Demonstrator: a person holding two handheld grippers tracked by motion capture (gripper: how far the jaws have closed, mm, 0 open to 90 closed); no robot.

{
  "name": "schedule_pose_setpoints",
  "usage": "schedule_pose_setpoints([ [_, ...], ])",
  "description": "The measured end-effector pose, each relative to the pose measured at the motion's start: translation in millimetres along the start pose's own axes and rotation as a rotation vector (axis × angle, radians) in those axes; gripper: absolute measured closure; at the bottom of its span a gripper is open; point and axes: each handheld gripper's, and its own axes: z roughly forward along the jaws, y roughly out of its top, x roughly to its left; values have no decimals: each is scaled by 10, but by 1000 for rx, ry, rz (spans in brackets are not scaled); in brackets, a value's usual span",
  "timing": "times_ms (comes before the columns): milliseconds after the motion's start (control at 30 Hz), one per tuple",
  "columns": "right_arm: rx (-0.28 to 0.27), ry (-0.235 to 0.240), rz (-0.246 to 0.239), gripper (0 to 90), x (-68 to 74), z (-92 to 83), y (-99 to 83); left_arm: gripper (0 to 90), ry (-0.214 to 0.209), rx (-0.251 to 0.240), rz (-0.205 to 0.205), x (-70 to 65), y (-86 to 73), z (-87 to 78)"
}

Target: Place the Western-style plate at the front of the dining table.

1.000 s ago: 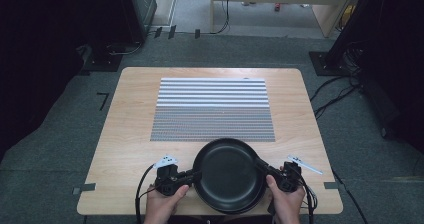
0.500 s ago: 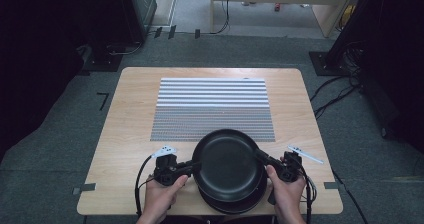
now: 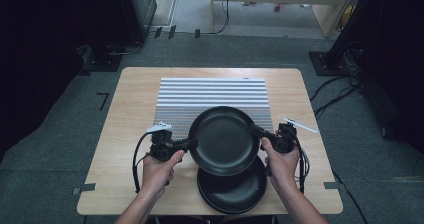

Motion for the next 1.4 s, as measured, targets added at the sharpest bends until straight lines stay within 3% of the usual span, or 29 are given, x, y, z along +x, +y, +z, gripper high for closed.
schedule_pose_setpoints([
  [67, 5, 0, 3, 821, 7, 45, 50, 729, 3, -1, -1, 12, 28, 6],
  [267, 15, 7, -4, 821, 9, 266, 299, 735, 9, -10, -32, 142, 290, 87],
  [367, 12, 5, 16, 820, -7, 428, 446, 741, 16, -21, -56, 239, 465, 169],
  [533, 14, -5, 28, 819, -41, 564, 541, 743, 26, -13, -71, 338, 590, 268],
  [800, 35, -34, 79, 816, -197, 944, 699, 746, 61, 17, -115, 604, 847, 529],
  [933, 35, -55, 96, 812, -259, 1065, 736, 746, 73, 33, -129, 690, 912, 644],
  [1000, 46, -74, 130, 810, -330, 1169, 745, 747, 89, 47, -150, 768, 961, 755],
  [1067, 44, -90, 131, 807, -367, 1235, 754, 748, 92, 52, -159, 795, 972, 788],
  [1133, 43, -105, 128, 806, -395, 1291, 779, 756, 75, 58, -208, 877, 983, 866],
  [1200, 32, -116, 124, 808, -421, 1334, 790, 756, 71, 57, -218, 896, 980, 892],
  [1400, 42, -138, 151, 808, -507, 1456, 738, 758, 111, 62, -258, 1010, 984, 1029],
])
